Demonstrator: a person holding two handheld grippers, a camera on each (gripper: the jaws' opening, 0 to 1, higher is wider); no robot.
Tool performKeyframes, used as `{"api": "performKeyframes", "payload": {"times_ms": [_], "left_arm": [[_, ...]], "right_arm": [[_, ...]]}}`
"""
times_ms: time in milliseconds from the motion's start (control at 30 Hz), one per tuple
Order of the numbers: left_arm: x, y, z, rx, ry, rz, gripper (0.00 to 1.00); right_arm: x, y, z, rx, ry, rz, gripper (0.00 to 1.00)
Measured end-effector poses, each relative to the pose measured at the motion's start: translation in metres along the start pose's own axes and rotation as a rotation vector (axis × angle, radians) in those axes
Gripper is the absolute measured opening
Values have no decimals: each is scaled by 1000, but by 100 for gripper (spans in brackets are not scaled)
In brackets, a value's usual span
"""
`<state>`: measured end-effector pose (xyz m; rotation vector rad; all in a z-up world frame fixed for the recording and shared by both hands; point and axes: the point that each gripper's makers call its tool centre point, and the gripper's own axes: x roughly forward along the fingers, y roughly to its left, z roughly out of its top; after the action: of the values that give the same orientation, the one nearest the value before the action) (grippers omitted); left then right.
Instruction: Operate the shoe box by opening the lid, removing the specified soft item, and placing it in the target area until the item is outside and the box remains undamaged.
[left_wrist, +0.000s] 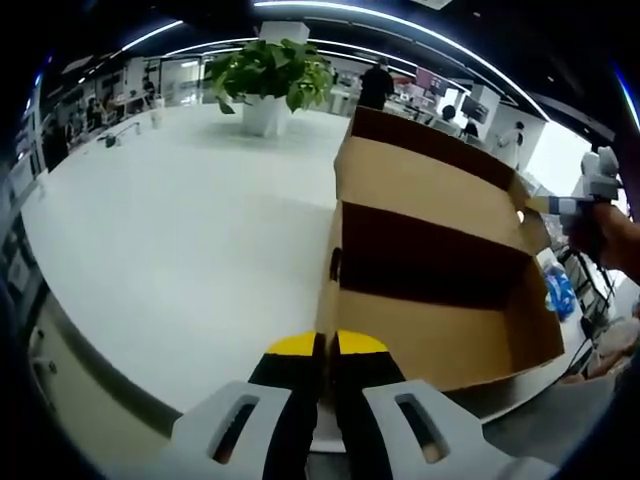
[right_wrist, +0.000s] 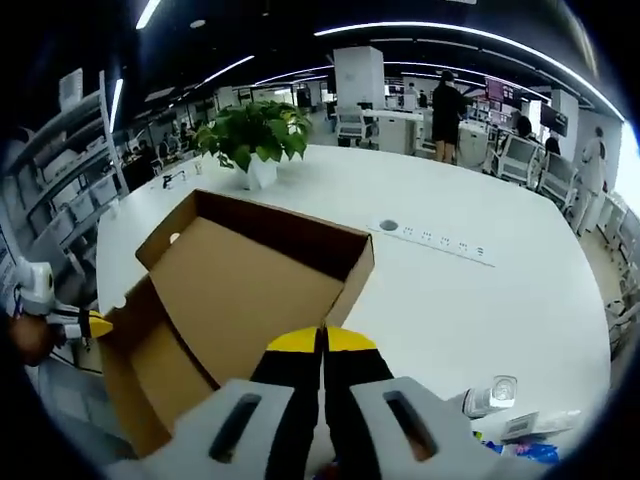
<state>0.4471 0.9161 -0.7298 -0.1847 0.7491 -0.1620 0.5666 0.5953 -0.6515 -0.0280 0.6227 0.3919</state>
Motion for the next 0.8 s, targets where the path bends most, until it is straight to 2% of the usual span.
{"api": "performKeyframes", "payload": {"times_ms": [167,367,567,800], "left_arm": [[0,0,0,-9,-2,0,1],[-1,0,0,-14,-5,3,1],[0,0,0,-22,-8,2,1],[-1,-1,0,-27,-11,0,1]], "right_arm": [[-6,2,3,7,-29,8,0],[-11,6,4,-18,-34,4,0],[-18,11,10,-44,-75,17,0],[-29,16,10,-54,-82,18,0]]}}
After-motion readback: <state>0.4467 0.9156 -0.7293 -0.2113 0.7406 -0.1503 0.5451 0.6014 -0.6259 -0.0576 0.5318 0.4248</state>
